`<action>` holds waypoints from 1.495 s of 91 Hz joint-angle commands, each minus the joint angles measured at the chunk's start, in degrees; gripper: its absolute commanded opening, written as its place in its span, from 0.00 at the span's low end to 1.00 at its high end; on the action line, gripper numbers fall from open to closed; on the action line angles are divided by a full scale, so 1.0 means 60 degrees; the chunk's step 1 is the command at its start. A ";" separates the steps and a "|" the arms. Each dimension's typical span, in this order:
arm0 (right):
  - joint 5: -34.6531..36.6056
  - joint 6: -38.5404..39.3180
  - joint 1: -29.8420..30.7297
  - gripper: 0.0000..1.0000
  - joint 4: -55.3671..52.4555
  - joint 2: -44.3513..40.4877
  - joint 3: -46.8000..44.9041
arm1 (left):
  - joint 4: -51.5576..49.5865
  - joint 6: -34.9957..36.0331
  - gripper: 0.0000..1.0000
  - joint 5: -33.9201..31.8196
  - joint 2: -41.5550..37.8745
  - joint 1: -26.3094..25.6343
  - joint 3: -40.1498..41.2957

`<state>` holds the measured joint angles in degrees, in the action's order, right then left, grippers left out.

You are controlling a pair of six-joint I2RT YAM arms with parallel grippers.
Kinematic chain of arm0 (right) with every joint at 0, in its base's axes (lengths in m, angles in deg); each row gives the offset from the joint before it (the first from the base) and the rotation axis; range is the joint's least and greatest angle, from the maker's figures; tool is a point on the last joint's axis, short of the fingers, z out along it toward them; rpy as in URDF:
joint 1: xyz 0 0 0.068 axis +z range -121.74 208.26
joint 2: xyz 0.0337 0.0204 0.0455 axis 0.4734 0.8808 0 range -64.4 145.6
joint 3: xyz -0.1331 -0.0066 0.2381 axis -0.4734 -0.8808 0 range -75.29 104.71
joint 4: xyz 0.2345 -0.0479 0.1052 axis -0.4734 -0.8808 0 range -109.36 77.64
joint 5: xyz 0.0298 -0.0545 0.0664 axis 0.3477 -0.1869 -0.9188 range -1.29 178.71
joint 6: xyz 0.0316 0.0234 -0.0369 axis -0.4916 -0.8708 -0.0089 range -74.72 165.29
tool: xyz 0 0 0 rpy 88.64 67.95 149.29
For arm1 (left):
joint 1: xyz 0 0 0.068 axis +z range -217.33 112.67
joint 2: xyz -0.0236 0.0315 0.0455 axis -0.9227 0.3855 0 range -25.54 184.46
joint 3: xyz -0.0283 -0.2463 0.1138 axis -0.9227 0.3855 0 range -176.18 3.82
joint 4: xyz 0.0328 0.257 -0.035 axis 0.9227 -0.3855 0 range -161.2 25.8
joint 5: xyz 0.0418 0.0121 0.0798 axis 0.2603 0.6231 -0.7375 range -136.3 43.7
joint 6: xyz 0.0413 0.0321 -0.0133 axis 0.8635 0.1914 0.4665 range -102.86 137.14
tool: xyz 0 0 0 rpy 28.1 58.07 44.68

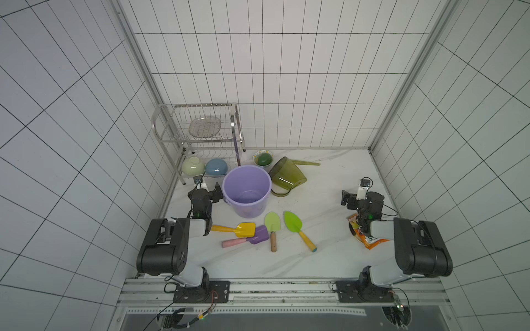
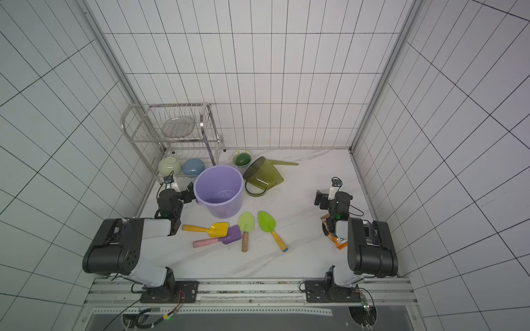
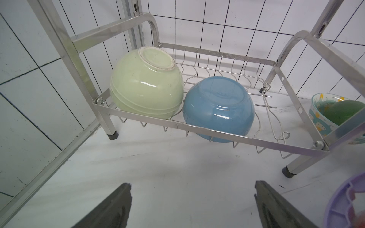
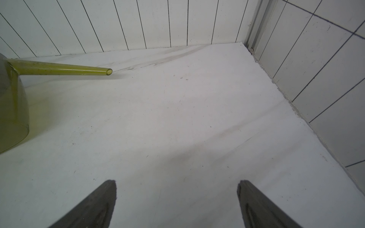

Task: Organize the gardening tools
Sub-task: Pick up the gardening tool from the center of the board.

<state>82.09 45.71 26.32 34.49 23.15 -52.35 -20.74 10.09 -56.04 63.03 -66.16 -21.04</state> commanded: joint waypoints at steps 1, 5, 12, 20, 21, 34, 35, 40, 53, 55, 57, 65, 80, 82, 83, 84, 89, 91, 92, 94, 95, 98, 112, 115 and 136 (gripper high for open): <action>-0.0055 0.0032 -0.0074 0.99 0.0004 0.0057 0.0197 | 0.0033 0.0076 0.98 -0.0105 0.0087 -0.0038 -0.0138; -0.0055 0.0032 -0.0073 0.99 0.0008 0.0057 0.0198 | 0.0038 0.0076 0.98 -0.0097 0.0092 -0.0041 -0.0145; -0.0055 0.0032 -0.0085 0.99 0.0010 0.0057 0.0203 | 0.0037 0.0076 0.98 -0.0096 0.0094 -0.0042 -0.0141; -0.0048 0.0024 -0.0080 0.99 0.0008 0.0056 0.0202 | 0.0035 0.0076 0.98 -0.0092 0.0105 -0.0041 -0.0136; -0.0030 0.0006 -0.0077 0.99 0.0011 0.0057 0.0204 | 0.0028 0.0076 0.98 -0.0099 0.0105 -0.0038 -0.0142; -0.0084 -0.0042 -0.0130 0.99 -0.0044 0.0072 0.0249 | 0.0022 0.0076 0.98 -0.0103 0.0082 -0.0039 -0.0140; -0.0092 -0.0042 -0.0131 0.99 -0.0051 0.0072 0.0249 | 0.0022 0.0076 0.98 -0.0104 0.0086 -0.0037 -0.0137; -0.0095 -0.0043 -0.0130 0.99 -0.0058 0.0072 0.0249 | 0.0025 0.0078 0.98 -0.0099 0.0094 -0.0042 -0.0144; -0.0065 -0.0027 -0.0125 0.99 -0.0003 0.0030 0.0196 | 0.0023 0.0075 0.98 -0.0098 0.0106 -0.0037 -0.0148; -0.0087 -0.0020 -0.0119 0.99 0.0013 0.0014 0.0192 | 0.0022 0.0069 0.98 -0.0100 0.0095 -0.0042 -0.0148; -0.0144 0.0011 -0.0118 0.99 -0.0030 -0.0020 0.0213 | 0.0007 0.0074 0.98 -0.0086 0.0099 -0.0043 -0.0148; -0.0284 0.0152 -0.0077 0.99 -0.0742 -0.0476 0.0400 | 0.0020 0.0072 0.99 -0.0084 0.0091 -0.0038 -0.0139; 0.0095 0.0163 0.0274 0.99 -0.3018 -0.1962 0.0946 | -0.0292 -0.0016 0.99 -0.0045 -0.0085 0.0033 -0.0236; 0.0151 0.0163 0.0354 0.99 -0.3472 -0.2227 0.1028 | -0.0404 -0.0024 0.99 -0.0014 -0.0151 0.0038 -0.0277; 0.0172 0.0163 0.0390 0.99 -0.3685 -0.2338 0.1078 | -0.0470 -0.0025 0.99 0.0021 -0.0176 0.0053 -0.0300; 0.0198 0.0156 0.0451 0.99 -0.3952 -0.2429 0.1154 | -0.0524 -0.0026 0.99 0.0046 -0.0218 0.0061 -0.0319; 0.0213 0.0130 0.0770 0.99 -0.5164 -0.2881 0.1575 | -0.0967 0.0019 0.99 0.0248 -0.0403 0.0095 -0.0453; 0.0162 0.0129 0.0918 0.99 -0.5613 -0.3025 0.1723 | -0.1152 0.0047 0.99 0.0312 -0.0476 0.0097 -0.0525; 0.0127 0.0132 0.0986 0.99 -0.5824 -0.3110 0.1814 | -0.1275 0.0062 0.99 0.0338 -0.0507 0.0098 -0.0556; 0.0023 0.0133 0.1155 0.99 -0.6327 -0.3247 0.1926 | -0.1478 0.0080 0.99 0.0364 -0.0579 0.0094 -0.0620; -0.0023 0.0119 0.1229 0.99 -0.6540 -0.3316 0.2010 | -0.1578 0.0085 0.99 0.0386 -0.0603 0.0096 -0.0663; -0.0082 0.0022 0.1450 0.99 -0.7190 -0.3492 0.2227 | -0.1951 0.0108 0.99 0.0432 -0.0675 0.0107 -0.0819; -0.0262 -0.0459 0.2650 0.99 -0.9722 -0.3937 0.3161 | -0.3574 0.0387 0.99 0.0864 -0.0850 0.0231 -0.1626; -0.0325 -0.0612 0.2891 0.99 -1.0179 -0.3954 0.3297 | -0.3848 0.0380 0.99 0.1125 -0.0878 0.0340 -0.1769; -0.0546 -0.2007 0.4412 0.99 -1.2297 -0.3859 0.3913 | -0.6764 0.0285 0.99 0.2795 -0.1184 0.1361 -0.3036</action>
<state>79.78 39.33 48.73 -27.36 -0.22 -31.00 -49.31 11.16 -45.68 57.76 -60.28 -36.19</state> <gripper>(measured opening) 0.989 0.987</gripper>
